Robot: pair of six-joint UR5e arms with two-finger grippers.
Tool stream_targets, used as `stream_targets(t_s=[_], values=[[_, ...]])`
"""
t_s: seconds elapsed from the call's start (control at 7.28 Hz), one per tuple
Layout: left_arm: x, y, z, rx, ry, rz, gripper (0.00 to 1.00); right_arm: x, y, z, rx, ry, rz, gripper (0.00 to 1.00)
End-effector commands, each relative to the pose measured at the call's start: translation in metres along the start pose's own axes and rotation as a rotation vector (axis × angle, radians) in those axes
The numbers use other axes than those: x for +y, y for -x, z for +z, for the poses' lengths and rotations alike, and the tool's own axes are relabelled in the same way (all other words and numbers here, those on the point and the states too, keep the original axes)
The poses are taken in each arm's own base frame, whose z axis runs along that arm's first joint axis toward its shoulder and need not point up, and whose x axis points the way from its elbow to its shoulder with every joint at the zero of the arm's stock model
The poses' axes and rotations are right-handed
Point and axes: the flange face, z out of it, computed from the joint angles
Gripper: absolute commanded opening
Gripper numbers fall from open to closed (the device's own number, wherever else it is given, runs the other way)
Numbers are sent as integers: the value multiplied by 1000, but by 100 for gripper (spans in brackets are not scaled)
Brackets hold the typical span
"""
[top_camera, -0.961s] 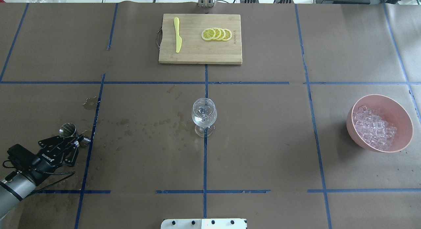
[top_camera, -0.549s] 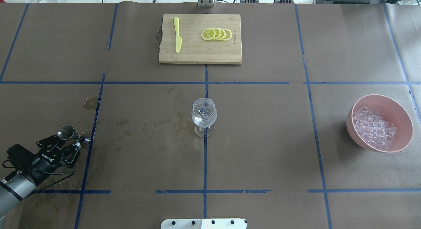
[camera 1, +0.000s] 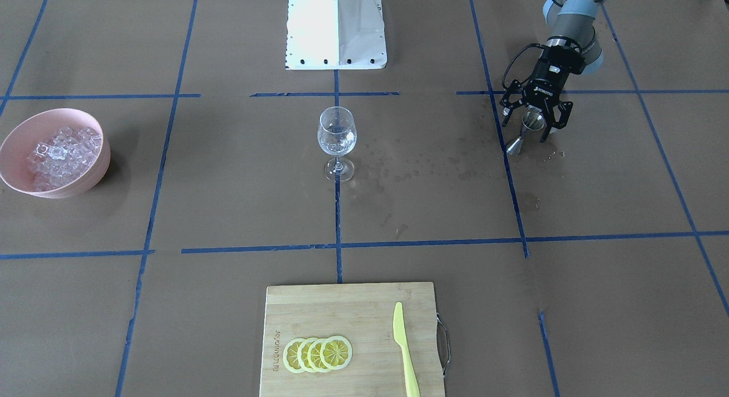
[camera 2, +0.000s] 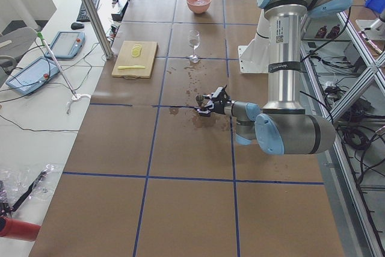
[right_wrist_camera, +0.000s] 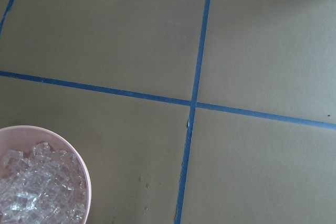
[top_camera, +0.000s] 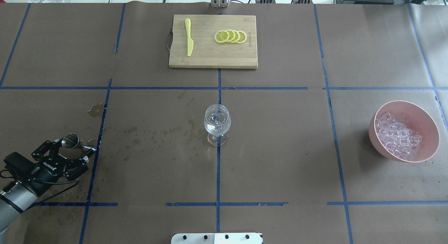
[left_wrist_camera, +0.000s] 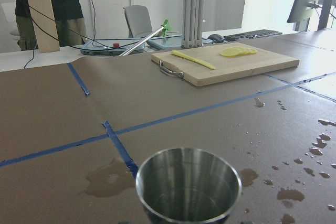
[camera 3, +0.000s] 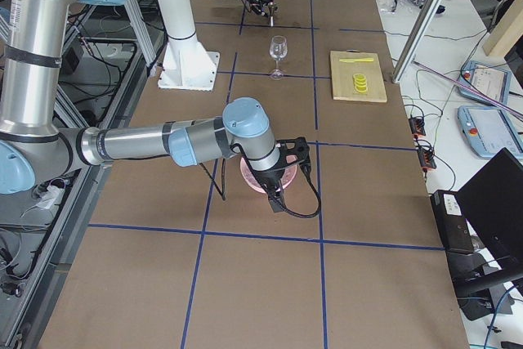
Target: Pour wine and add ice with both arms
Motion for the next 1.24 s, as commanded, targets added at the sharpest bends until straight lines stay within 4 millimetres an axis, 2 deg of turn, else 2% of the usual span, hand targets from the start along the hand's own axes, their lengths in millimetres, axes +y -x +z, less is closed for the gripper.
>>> stream_targets(t_s=[0.0, 0.41, 0.55, 0.69, 0.96, 1.1], values=[[-19, -3, 0, -48, -69, -31, 100, 1, -1, 0, 0, 0, 2, 100], [-55, -10, -6, -28, -135, -31, 100, 0, 0, 0, 0, -1, 1, 100], [-80, 1, 2, -49, -183, 25, 100, 0, 0, 0, 0, 0, 2, 100], [-97, 23, 11, -25, -177, 64, 100, 0, -1, 1, 2, 2, 2, 100], [-151, 90, 47, -61, -65, 202, 100, 0, -1, 1, 1, 1, 1, 100], [-180, 116, 67, -88, 22, 239, 100, 0, -1, 1, 3, 3, 3, 100]])
